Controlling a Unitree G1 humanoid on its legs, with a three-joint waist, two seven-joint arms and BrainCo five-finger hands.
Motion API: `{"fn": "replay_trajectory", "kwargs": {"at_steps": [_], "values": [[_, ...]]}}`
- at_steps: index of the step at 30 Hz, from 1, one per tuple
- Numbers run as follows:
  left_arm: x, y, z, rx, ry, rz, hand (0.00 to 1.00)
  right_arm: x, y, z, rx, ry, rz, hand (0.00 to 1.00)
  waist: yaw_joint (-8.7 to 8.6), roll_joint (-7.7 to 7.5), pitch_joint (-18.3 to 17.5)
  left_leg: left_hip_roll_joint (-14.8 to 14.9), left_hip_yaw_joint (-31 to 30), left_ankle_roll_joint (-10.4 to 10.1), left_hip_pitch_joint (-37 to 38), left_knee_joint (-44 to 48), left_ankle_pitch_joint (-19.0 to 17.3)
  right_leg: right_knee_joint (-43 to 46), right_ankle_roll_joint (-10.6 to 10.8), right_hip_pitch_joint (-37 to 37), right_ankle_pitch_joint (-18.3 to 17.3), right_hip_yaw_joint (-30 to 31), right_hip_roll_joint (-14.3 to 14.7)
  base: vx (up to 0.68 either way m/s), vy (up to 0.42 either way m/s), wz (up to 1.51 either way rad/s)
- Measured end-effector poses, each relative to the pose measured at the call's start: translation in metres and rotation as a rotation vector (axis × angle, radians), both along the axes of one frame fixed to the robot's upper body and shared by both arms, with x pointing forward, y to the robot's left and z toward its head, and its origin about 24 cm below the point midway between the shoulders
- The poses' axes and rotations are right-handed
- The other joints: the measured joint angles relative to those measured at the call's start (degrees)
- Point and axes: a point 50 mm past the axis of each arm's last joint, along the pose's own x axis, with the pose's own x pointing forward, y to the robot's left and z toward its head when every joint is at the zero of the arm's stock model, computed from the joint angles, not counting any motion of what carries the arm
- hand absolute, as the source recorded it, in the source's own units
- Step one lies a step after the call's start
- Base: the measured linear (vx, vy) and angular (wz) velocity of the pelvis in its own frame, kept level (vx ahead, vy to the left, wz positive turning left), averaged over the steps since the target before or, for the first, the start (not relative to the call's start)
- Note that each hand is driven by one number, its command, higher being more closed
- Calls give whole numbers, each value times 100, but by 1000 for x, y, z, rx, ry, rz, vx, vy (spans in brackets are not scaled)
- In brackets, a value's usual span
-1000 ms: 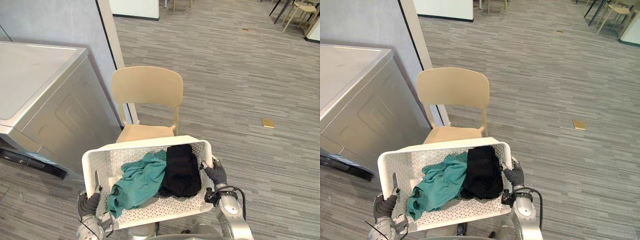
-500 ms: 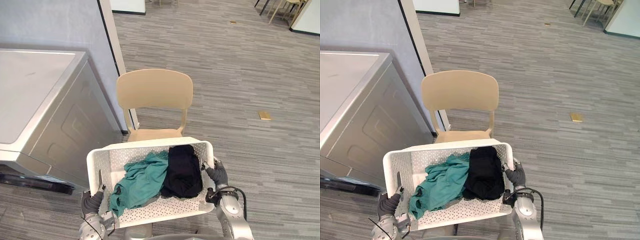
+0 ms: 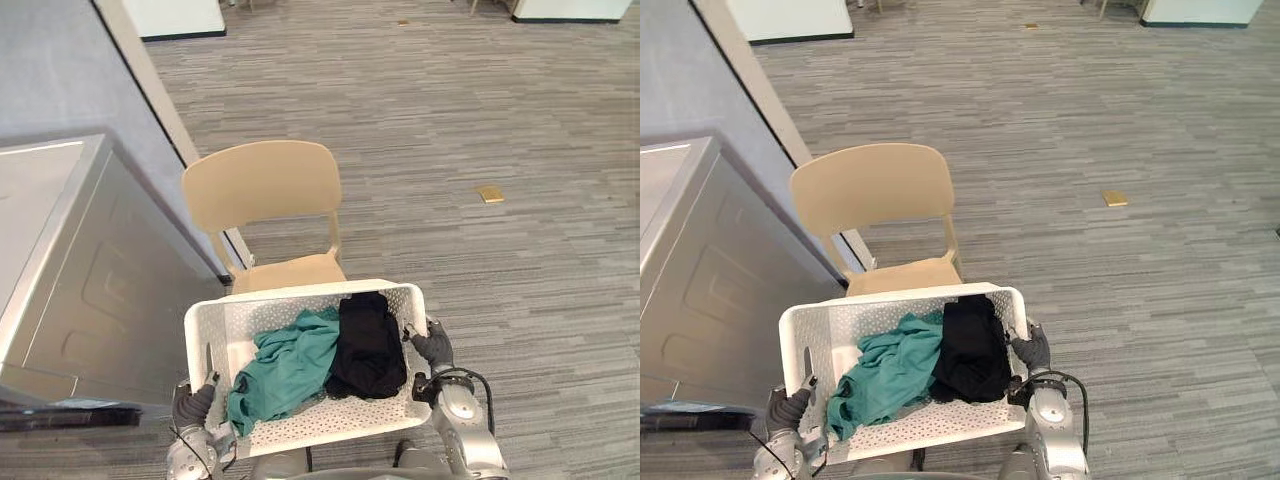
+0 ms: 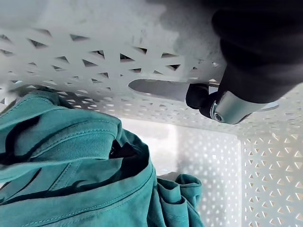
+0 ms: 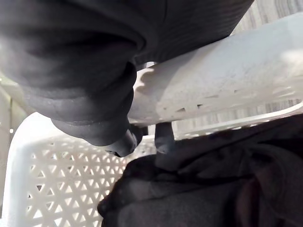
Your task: Pick up the laundry basket with both hands and put the clothes into the washing machine.
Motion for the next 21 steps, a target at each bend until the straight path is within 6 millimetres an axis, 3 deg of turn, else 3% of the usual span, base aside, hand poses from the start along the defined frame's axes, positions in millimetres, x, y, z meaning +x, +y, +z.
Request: {"fn": "replay_trajectory", "kwargs": {"at_steps": [2, 5, 7, 12, 13, 17, 21], "values": [[4, -2, -1, -1, -1, -15, 100, 3, -3, 1, -8, -3, -3, 100, 9, 24, 5, 45, -9, -28, -3, -101, 56, -75, -48, -16, 57, -11, 51, 23, -51, -3], [27, 0, 4, 15, -39, -41, 100, 17, -3, 6, -17, -30, -16, 100, 5, 57, 93, 80, -142, -37, -301, -76, 145, -110, -101, -213, 131, -124, 102, -14, -34, 15], [51, 3, 18, 55, -106, -53, 100, 36, -3, 22, -22, -98, -29, 100, 27, 58, 355, 83, -222, -27, -566, -86, 265, -114, -143, -409, 214, -223, 125, -88, -15, 24], [88, 12, 48, 109, -244, -4, 100, 78, 8, 60, -25, -241, -24, 100, 62, 55, 911, 108, -292, -9, -1042, -79, 435, -279, -182, -784, 463, -260, 189, -112, 4, 1], [99, 14, 58, 125, -285, 6, 100, 87, 11, 72, -25, -282, -31, 100, 144, 50, 1114, 117, -278, -11, -1126, -70, 460, -324, -179, -861, 514, -241, 200, -99, 15, -11], [117, 27, 83, 182, -370, 46, 100, 105, 23, 99, -8, -372, -9, 100, 200, 23, 1476, 152, -254, -10, -1408, 52, 468, -308, -174, -1123, 573, -185, 224, -45, 12, -8], [140, 34, 94, 203, -390, 24, 100, 120, 25, 107, -8, -379, -7, 100, 327, 11, 1547, 169, -264, -6, -1629, 120, 473, -310, -173, -1321, 619, -157, 245, 2, 5, -4]]}}
